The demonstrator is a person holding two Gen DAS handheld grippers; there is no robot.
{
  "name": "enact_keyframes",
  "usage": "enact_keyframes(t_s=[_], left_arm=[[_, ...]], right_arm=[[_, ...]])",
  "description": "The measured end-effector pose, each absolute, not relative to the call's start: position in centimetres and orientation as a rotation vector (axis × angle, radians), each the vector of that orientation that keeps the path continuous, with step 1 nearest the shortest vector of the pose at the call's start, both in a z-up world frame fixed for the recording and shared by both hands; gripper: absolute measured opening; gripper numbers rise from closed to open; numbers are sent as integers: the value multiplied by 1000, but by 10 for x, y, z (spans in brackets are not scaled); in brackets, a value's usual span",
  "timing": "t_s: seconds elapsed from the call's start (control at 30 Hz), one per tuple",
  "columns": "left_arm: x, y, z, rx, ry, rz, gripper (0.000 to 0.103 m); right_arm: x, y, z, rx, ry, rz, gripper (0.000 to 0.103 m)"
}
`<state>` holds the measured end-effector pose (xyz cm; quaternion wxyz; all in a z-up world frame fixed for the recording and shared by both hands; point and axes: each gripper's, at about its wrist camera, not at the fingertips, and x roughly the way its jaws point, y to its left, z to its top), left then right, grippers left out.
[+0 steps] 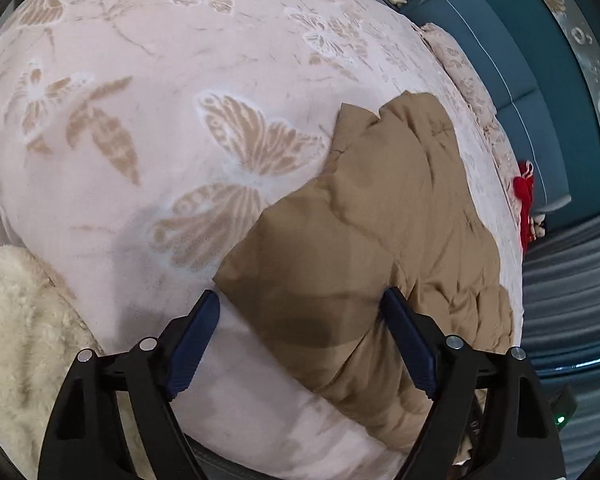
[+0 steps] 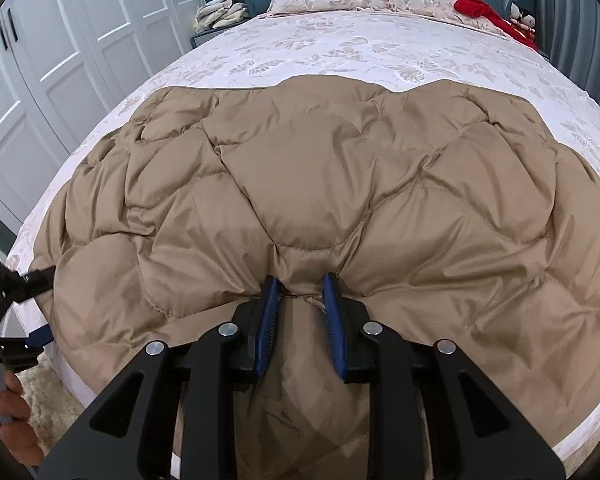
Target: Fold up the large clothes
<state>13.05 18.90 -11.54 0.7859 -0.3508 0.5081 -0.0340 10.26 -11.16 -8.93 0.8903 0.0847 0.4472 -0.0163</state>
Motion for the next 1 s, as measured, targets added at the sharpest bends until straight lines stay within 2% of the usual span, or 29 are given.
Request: enact_keyframes(t_s=[0.23, 0.37, 0.57, 0.6, 0.63, 0.67, 0.7, 0.77, 0.87, 1.0], left_arm=[[116, 190, -117, -777, 1103, -99, 82], [128, 188, -120, -802, 1085, -85, 91], [152, 197, -120, -849, 1061, -67, 90], [154, 196, -116, -841, 1054, -80, 72], [155, 195, -113, -830, 1053, -103, 62], [156, 193, -108, -816, 1058, -129, 45], [155, 192, -102, -798, 1057, -132, 32], [150, 190, -84, -754, 1032, -173, 19], [144, 188, -59, -707, 1001, -219, 13], [130, 184, -27, -639, 948, -250, 11]], right_arm=[[103, -114, -92, 193, 929, -30, 23], [104, -113, -92, 186, 933, -28, 23], [104, -117, -91, 197, 936, -25, 23], [104, -118, -91, 195, 937, -25, 23], [105, -118, -91, 193, 941, -24, 23], [106, -118, -90, 190, 945, -22, 23], [106, -118, -87, 186, 956, -23, 23], [103, -120, -76, 199, 973, -41, 23], [84, -123, -59, 222, 968, -38, 22], [54, -128, -49, 230, 991, -18, 13]])
